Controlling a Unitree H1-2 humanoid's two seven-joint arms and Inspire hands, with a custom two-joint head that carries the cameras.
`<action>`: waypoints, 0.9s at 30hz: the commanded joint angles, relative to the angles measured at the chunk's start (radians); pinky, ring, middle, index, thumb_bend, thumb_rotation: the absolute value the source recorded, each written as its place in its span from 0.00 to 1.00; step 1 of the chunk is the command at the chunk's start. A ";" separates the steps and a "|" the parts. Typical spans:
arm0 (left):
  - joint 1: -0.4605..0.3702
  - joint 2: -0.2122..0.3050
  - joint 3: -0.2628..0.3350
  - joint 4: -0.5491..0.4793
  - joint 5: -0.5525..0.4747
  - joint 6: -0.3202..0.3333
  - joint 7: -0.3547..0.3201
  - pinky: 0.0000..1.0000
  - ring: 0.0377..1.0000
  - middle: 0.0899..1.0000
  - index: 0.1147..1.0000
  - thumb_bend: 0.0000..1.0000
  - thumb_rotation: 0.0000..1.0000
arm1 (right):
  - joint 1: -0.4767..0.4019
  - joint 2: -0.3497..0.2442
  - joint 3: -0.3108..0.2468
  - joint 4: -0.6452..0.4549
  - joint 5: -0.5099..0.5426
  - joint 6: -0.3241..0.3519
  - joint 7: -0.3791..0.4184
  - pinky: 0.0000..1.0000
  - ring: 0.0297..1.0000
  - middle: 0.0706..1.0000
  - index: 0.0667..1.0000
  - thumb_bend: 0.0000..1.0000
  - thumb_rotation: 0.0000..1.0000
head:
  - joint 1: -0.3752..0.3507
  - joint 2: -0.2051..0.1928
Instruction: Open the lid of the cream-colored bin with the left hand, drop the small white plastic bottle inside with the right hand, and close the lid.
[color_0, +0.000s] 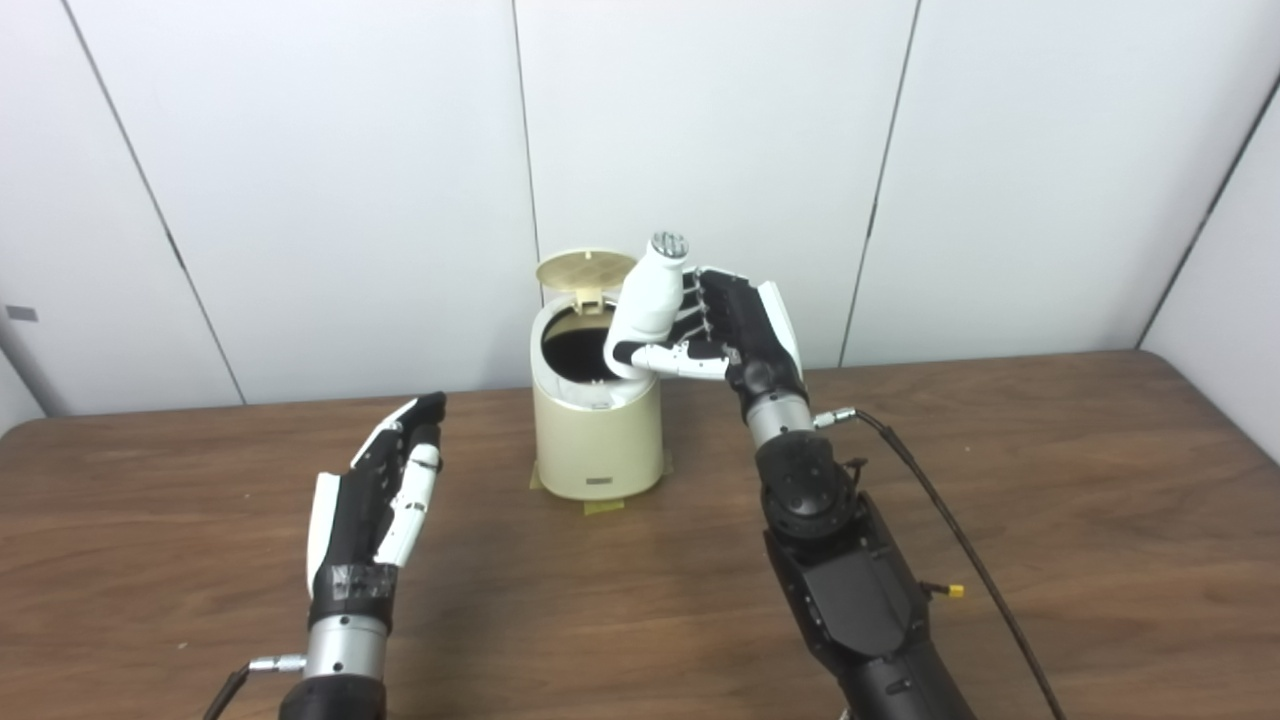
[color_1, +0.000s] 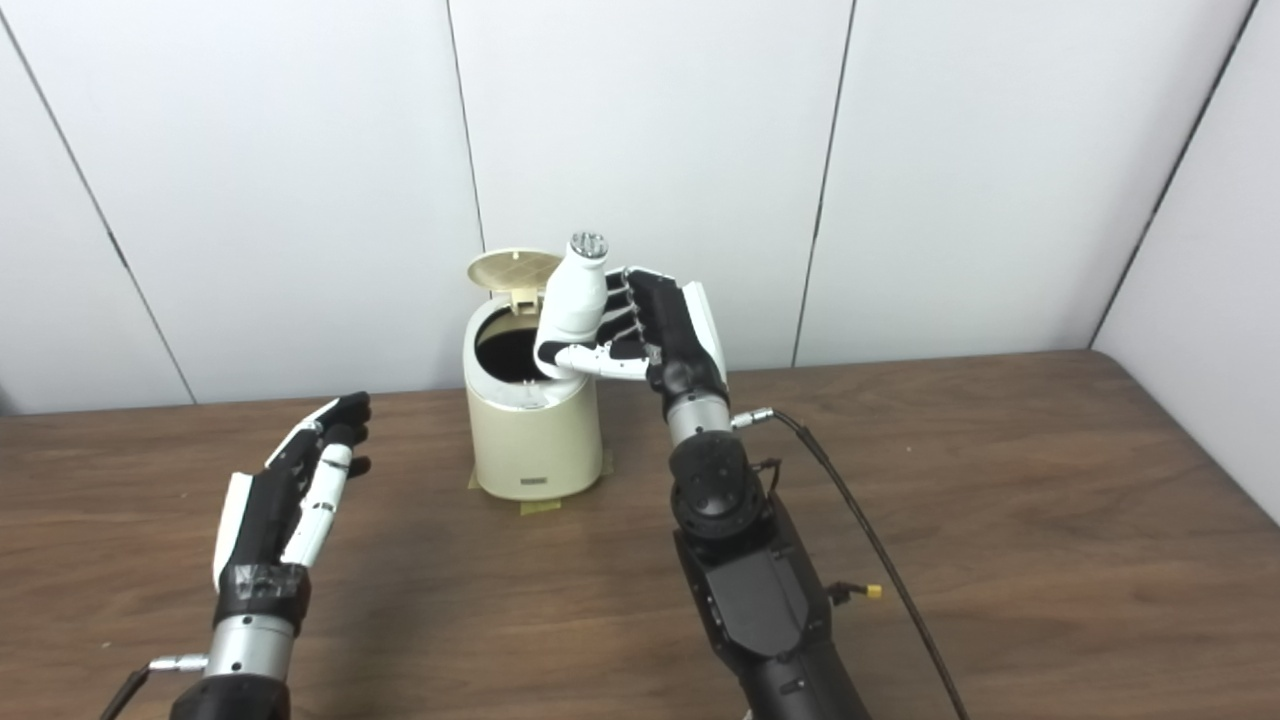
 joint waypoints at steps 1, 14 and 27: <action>-0.035 -0.004 -0.004 -0.037 0.009 -0.021 0.013 0.79 0.85 0.83 0.82 0.29 0.75 | -0.072 0.009 0.004 -0.010 -0.002 -0.066 -0.018 0.32 0.39 0.45 0.48 0.52 0.00 | 0.000 0.001; -0.039 -0.014 -0.011 -0.032 0.021 -0.026 0.018 0.79 0.85 0.83 0.81 0.30 0.74 | -0.104 0.031 0.027 0.083 -0.068 -0.094 -0.108 0.32 0.41 0.42 0.48 0.52 0.00 | 0.009 -0.005; -0.037 -0.012 -0.023 -0.036 0.017 -0.037 0.022 0.79 0.85 0.83 0.82 0.31 0.76 | -0.124 0.035 0.062 0.233 -0.132 -0.265 -0.255 0.31 0.38 0.44 0.49 0.52 0.00 | 0.013 -0.006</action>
